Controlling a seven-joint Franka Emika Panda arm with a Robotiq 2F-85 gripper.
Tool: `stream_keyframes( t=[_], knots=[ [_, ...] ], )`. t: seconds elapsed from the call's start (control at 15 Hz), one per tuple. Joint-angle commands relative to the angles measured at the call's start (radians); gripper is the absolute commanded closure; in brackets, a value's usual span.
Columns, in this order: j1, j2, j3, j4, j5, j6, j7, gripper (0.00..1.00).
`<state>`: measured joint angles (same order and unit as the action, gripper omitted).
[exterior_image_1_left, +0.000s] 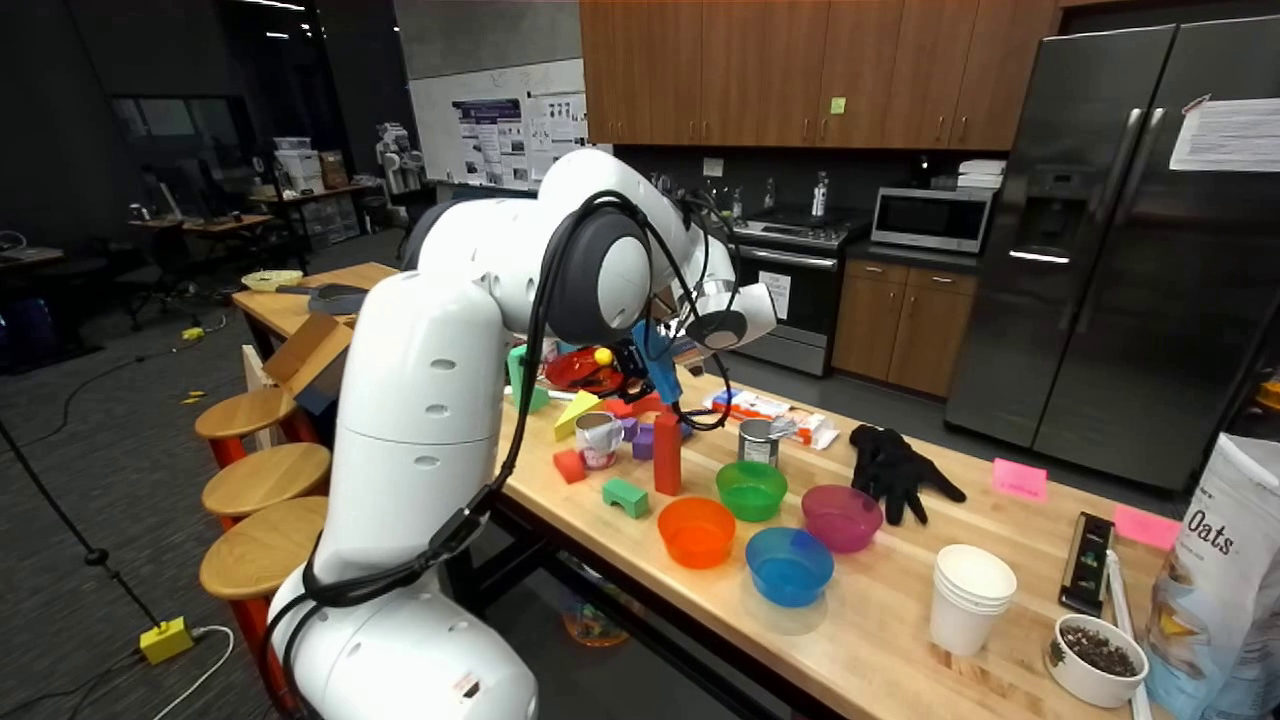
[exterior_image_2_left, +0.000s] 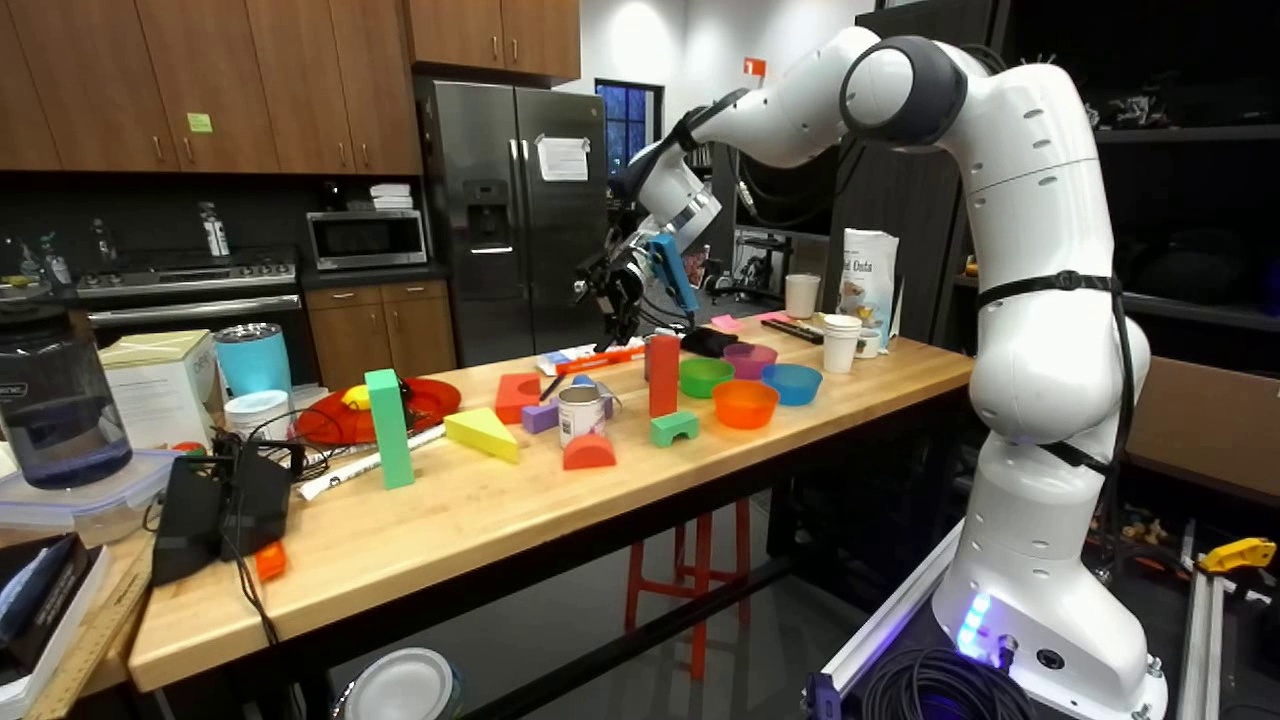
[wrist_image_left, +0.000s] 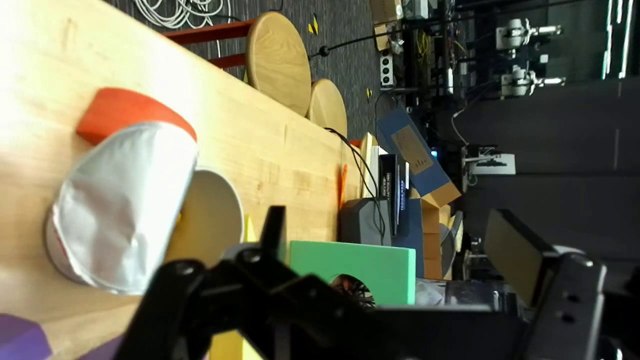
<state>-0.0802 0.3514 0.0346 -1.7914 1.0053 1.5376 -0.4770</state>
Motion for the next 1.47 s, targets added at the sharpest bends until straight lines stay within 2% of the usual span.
stream_keyframes(
  t=[0.0,0.67,0.87,1.0,1.07,1.4],
  knots=[
    [0.016,-0.098,-0.026,-0.128,0.038,0.046,0.159,0.00],
    [0.036,-0.325,-0.038,-0.414,0.216,0.178,0.566,0.00],
    [0.031,-0.354,-0.041,-0.480,0.278,0.200,0.661,0.00],
    [0.027,-0.366,-0.045,-0.536,0.344,0.212,0.686,0.00],
    [0.031,-0.316,-0.043,-0.463,0.291,0.180,0.642,0.00],
    [0.029,-0.322,-0.050,-0.510,0.330,0.189,0.653,0.00]
  ],
)
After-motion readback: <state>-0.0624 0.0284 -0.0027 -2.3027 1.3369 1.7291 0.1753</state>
